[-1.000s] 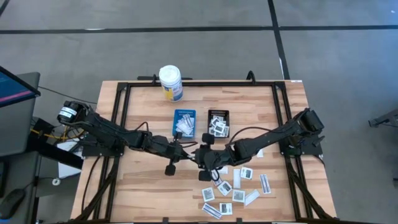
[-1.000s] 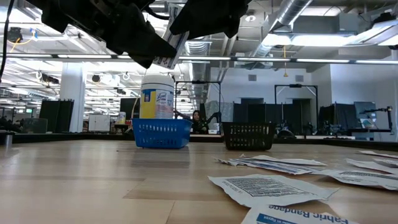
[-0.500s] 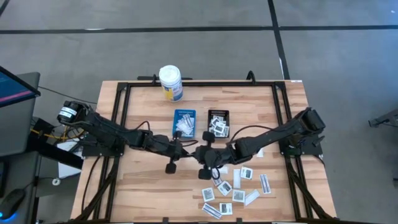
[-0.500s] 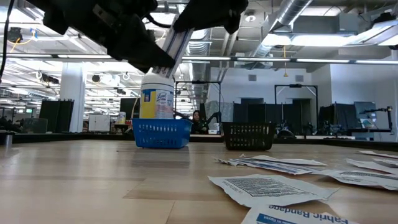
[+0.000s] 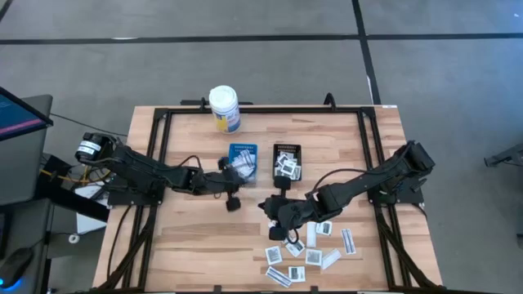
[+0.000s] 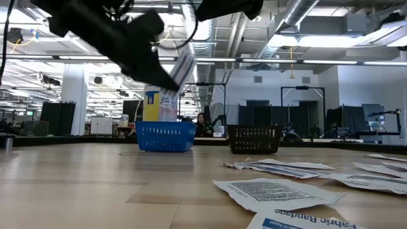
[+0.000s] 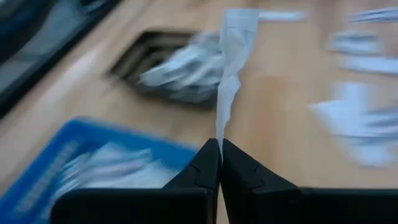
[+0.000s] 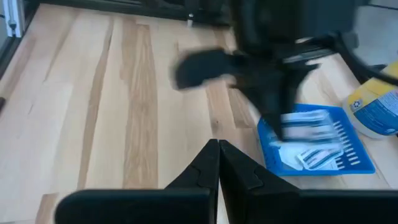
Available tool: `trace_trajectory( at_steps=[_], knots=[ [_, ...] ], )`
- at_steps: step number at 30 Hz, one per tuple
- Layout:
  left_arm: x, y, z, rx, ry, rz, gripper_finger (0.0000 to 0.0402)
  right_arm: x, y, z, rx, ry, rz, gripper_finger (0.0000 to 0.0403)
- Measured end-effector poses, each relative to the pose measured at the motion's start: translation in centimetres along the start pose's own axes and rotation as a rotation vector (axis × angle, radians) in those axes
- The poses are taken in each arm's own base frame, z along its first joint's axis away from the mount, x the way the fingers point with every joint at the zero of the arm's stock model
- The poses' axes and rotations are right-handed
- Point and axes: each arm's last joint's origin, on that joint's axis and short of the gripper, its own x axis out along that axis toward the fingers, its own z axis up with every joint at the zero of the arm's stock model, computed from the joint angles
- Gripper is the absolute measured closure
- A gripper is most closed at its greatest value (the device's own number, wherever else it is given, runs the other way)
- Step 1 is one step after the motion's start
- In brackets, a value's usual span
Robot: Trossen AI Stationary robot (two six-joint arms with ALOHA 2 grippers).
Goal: Pick & Place First Aid Supplies
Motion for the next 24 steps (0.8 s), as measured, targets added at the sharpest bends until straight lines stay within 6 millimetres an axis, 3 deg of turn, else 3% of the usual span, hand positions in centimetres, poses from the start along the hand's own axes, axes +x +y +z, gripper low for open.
trace_trajectory(
  at_steps=[7,11,19,24],
  knots=[
    [1.2,4.6,-2.0,-0.133,0.210,0.227,0.0391,0.3,-0.1,-0.2,-0.002,0.015,-0.002,0.0397],
    [1.7,6.2,-2.0,-0.216,0.239,0.149,0.0373,0.3,-0.1,-0.2,-0.002,0.015,-0.001,0.0397],
    [2.0,7.1,-1.8,-0.256,0.237,0.092,0.0319,0.5,-0.3,-0.2,0.031,0.019,-0.004,0.0397],
    [2.0,5.7,-1.0,-0.228,0.160,-0.029,0.0310,0.5,-0.2,-0.3,0.066,0.037,0.034,0.0397]
  ],
)
